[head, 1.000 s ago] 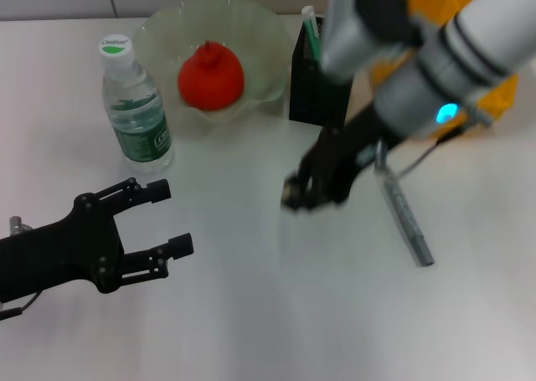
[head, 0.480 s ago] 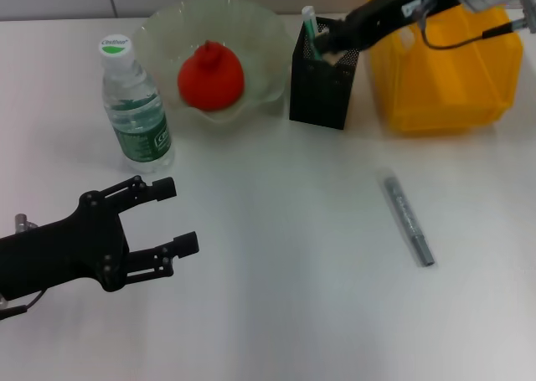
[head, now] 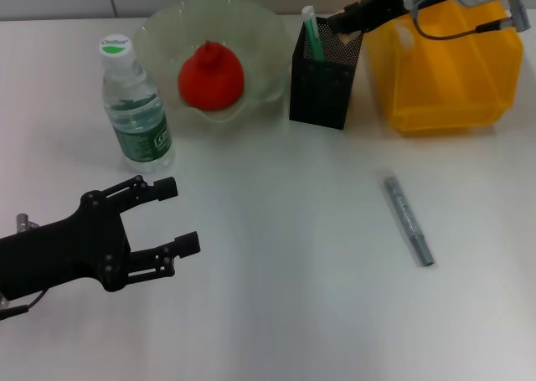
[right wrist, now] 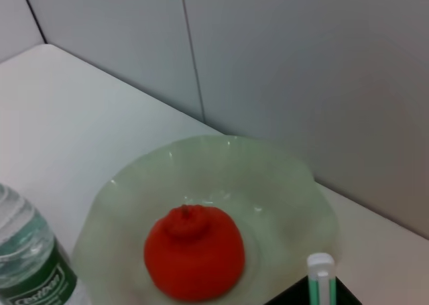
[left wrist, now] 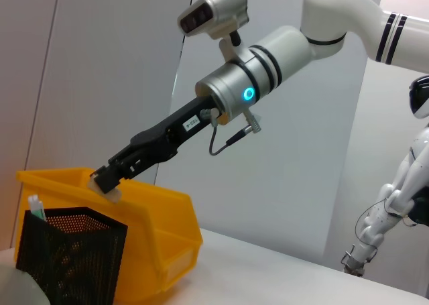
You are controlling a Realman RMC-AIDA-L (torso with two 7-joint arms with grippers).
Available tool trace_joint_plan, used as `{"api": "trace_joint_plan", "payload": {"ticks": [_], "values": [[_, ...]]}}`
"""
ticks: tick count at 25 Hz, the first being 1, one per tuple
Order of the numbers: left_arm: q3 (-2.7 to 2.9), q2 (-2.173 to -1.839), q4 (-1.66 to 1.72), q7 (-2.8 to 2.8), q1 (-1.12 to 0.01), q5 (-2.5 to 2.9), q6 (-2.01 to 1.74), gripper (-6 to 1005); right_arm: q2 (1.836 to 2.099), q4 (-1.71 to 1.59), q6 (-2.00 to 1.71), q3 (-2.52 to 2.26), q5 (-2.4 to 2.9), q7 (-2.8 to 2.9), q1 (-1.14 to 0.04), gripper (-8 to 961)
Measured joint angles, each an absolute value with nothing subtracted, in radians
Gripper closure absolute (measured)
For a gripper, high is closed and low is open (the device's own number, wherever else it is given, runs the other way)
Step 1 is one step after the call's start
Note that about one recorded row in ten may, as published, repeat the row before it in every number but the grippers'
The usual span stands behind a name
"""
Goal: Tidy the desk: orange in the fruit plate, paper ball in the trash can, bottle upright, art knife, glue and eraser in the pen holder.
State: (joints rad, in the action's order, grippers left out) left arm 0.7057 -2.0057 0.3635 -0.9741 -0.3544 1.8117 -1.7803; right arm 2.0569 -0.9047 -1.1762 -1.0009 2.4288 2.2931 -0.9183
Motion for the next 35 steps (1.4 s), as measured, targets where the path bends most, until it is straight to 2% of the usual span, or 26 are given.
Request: {"api": "trace_joint_plan", "payload": {"ticks": [19,25,32,35], "values": [[0.706,-2.0,0.363,-0.973,-0.357,1.813,-1.767,155,2.077,-0.825,-1.066,-1.028,2.448,2.284,-0.941,524],[0.706,-1.997,0.363,-0.968,-0.357,1.817,-1.761,155,2.077,-0.876,-1.117,-1.017,2.378,2.29,-0.922,322],[0.712,-1.997,0.364,-0.967,-0.357,1.818,-1.758,155,2.036,-1.03,-1.431,-1.013,2.275,2.376,-0.884,323],[0.713,-1.996,0.364,-0.97,-0.357,1.818,-1.758,155,2.028,-1.072,-1.546,-1.02,2.348,2.449,-0.885,323]]}}
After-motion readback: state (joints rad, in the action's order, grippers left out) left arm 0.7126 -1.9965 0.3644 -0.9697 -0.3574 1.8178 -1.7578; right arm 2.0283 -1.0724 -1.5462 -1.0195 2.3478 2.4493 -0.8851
